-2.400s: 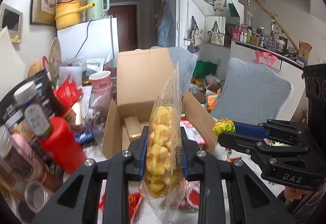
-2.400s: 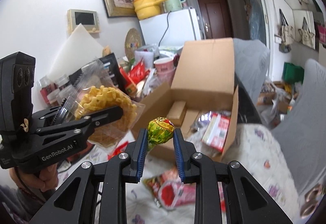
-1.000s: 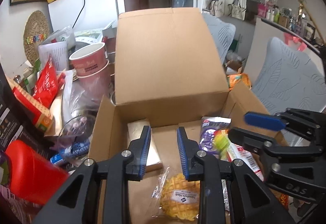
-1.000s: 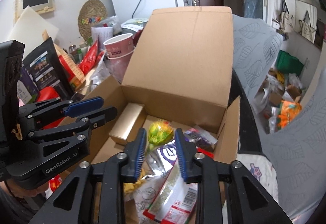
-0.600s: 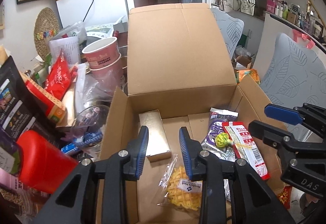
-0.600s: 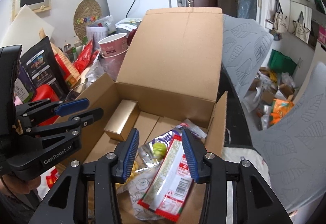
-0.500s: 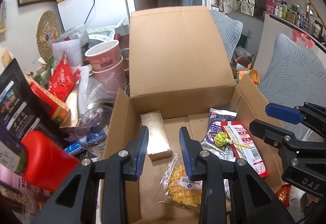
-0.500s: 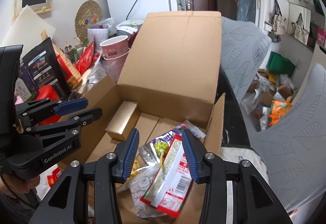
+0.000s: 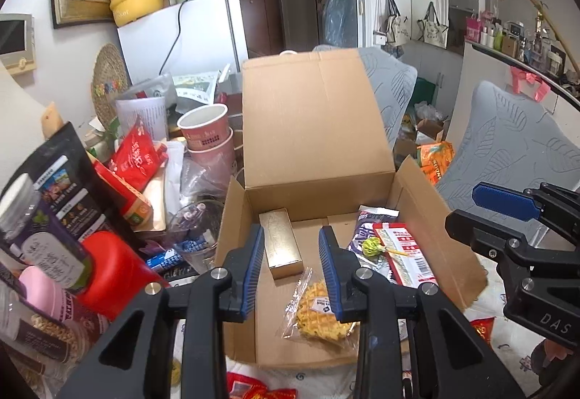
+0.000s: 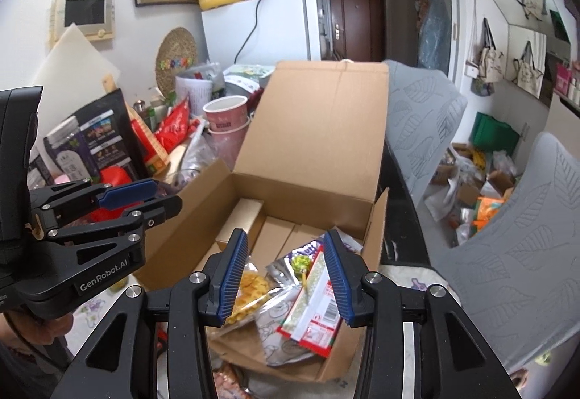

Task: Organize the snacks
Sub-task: 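Withdraw both open grippers from the box toward the remaining snacks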

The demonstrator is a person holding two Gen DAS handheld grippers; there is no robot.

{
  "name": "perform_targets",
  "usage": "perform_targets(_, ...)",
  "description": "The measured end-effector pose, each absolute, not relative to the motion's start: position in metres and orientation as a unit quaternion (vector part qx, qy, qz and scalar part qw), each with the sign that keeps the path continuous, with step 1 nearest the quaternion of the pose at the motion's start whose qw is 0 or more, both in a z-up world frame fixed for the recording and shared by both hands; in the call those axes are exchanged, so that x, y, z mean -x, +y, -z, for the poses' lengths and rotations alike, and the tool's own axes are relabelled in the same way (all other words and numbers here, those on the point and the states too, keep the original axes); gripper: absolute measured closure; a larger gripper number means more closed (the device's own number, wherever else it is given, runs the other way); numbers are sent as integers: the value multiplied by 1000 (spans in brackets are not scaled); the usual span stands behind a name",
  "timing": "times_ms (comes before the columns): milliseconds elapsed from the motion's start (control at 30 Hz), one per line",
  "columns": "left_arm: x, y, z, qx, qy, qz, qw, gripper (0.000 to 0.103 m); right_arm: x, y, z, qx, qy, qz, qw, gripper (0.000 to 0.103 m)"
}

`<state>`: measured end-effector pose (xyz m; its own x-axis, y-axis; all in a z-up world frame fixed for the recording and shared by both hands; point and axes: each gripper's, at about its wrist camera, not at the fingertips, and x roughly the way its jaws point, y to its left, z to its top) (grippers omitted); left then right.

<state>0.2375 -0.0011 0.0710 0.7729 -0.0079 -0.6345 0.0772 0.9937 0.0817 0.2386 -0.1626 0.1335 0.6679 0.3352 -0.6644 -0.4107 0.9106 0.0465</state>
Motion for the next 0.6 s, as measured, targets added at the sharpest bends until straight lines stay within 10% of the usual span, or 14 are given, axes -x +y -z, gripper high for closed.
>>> perform_targets(600,-152,-5,-113,-41,289,40,956,72,-151,-173,-183,45,287,-226,930,41)
